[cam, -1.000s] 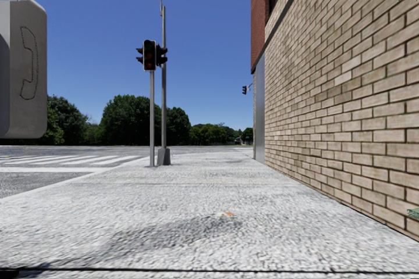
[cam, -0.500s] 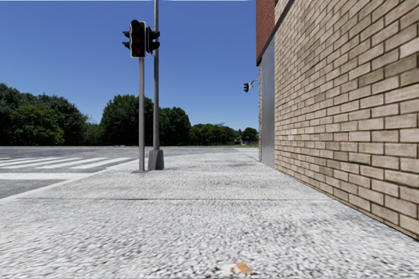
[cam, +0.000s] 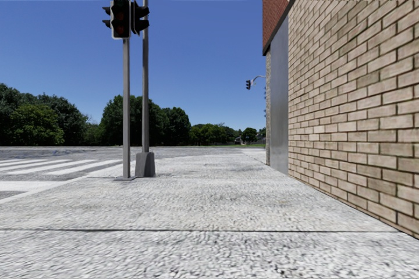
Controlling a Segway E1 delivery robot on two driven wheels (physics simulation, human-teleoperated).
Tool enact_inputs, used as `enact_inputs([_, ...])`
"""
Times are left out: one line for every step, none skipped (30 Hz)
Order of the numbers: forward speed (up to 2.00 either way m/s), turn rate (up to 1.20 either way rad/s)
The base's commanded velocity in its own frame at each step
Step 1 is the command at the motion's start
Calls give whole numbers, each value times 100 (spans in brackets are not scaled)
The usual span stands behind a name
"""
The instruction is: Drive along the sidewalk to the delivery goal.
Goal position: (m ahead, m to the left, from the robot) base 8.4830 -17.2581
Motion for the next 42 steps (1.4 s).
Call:
enact_inputs([200,0])
enact_inputs([200,0])
enact_inputs([200,0])
enact_inputs([200,0])
enact_inputs([200,0])
enact_inputs([200,0])
enact_inputs([200,0])
enact_inputs([200,0])
enact_inputs([200,0])
enact_inputs([200,0])
enact_inputs([200,0])
enact_inputs([200,0])
enact_inputs([200,0])
enact_inputs([200,0])
enact_inputs([200,0])
enact_inputs([200,0])
enact_inputs([200,0])
enact_inputs([200,0])
enact_inputs([200,0])
enact_inputs([200,0])
enact_inputs([200,0])
enact_inputs([200,0])
enact_inputs([200,0])
enact_inputs([200,0])
enact_inputs([200,0])
enact_inputs([200,0])
enact_inputs([200,0])
enact_inputs([200,0])
enact_inputs([200,0])
enact_inputs([200,0])
enact_inputs([200,0])
enact_inputs([200,0])
enact_inputs([200,0])
enact_inputs([200,0])
enact_inputs([200,0])
enact_inputs([200,0])
enact_inputs([200,0])
enact_inputs([200,0])
enact_inputs([200,0])
enact_inputs([200,0])
enact_inputs([200,0])
enact_inputs([200,0])
